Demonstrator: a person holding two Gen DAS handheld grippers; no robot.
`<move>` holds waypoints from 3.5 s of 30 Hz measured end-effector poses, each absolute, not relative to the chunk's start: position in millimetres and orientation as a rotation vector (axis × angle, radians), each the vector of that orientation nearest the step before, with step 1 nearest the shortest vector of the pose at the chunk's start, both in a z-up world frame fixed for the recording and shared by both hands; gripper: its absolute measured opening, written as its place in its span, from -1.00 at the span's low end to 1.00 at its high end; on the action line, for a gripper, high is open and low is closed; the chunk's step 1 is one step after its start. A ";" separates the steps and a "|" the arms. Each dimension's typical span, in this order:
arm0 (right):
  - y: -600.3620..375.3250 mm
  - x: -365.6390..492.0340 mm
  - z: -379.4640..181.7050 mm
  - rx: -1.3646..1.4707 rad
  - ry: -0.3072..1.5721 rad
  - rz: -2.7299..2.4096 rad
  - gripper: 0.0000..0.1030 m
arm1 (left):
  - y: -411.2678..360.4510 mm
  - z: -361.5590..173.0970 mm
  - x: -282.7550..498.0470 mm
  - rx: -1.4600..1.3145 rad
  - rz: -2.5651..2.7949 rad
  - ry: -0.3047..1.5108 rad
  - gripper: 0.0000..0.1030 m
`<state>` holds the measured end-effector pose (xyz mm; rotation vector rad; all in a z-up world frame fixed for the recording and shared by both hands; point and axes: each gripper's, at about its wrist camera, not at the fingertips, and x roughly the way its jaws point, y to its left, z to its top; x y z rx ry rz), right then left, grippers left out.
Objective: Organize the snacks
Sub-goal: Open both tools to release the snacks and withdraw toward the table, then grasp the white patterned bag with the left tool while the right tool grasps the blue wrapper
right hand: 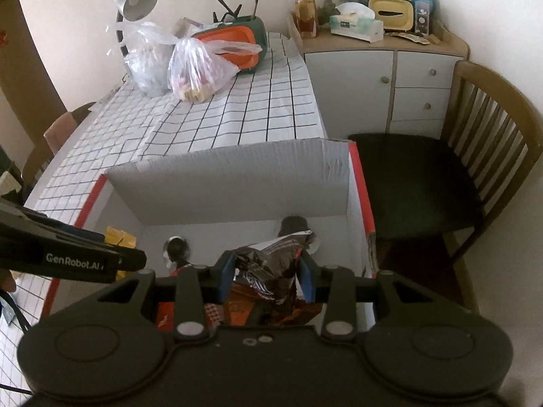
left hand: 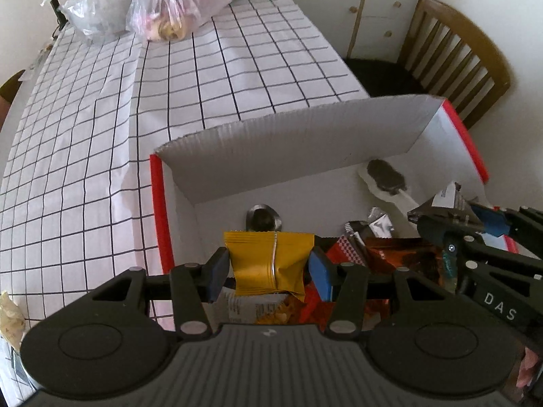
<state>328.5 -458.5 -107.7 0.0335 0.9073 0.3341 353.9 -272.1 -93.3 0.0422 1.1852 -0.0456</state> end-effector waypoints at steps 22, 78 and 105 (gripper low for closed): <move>-463.6 314.9 -100.2 0.046 0.910 0.350 -0.15 | -270.8 -91.6 342.1 0.017 -0.060 1.156 0.21; -238.9 157.5 -37.9 -0.003 0.739 0.578 0.97 | -26.2 -18.4 156.0 -0.093 -0.055 0.844 0.48; -31.5 156.2 -137.5 -0.334 0.981 0.871 0.90 | 118.9 -116.0 211.0 -0.066 -0.028 1.110 0.86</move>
